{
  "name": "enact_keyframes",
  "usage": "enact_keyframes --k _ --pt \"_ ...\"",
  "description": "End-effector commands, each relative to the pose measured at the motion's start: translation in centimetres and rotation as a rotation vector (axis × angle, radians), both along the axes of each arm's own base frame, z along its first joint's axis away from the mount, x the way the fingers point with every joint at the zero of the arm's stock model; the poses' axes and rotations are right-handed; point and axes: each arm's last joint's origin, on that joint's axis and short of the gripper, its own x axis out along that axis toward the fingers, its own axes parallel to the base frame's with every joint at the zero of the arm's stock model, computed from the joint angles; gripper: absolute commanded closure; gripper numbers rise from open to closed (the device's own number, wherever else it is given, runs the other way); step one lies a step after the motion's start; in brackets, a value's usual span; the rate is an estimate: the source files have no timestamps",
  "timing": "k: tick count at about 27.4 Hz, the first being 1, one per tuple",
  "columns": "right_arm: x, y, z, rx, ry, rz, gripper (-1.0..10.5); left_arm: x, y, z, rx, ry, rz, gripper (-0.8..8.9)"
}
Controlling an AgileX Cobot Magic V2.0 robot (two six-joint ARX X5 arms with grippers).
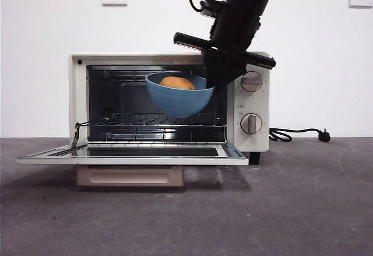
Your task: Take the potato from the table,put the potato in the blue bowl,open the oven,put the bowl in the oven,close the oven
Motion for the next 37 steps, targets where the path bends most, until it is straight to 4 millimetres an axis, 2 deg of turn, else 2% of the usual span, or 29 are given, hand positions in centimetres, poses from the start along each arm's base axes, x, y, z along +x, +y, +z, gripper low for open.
enact_keyframes --k 1,8,14,19,24,30,37 --pt "0.4 -0.1 -0.4 0.008 0.011 -0.025 9.7 0.0 0.0 -0.1 0.01 -0.005 -0.006 8.21" --pt "0.8 -0.2 -1.9 -0.022 0.058 -0.036 9.6 0.0 0.0 -0.1 0.011 -0.004 -0.006 8.21" --pt "0.9 -0.1 -1.8 -0.013 0.044 -0.035 9.5 -0.1 0.1 -0.3 0.021 0.01 -0.008 8.21" --pt "0.9 -0.1 -1.8 -0.008 0.044 -0.04 7.4 -0.1 0.1 -0.3 0.022 0.009 -0.008 8.21" --pt "0.9 -0.1 -1.6 0.005 0.038 -0.049 7.2 -0.1 0.1 -0.3 0.022 0.009 -0.008 8.21" --pt "0.5 -0.3 -0.1 0.029 0.001 -0.047 7.2 -0.1 0.1 -0.3 0.022 0.009 -0.007 8.21" --pt "-1.0 -1.2 2.7 0.046 -0.027 -0.042 7.3 -0.1 0.1 -0.3 0.023 0.006 -0.008 8.21"
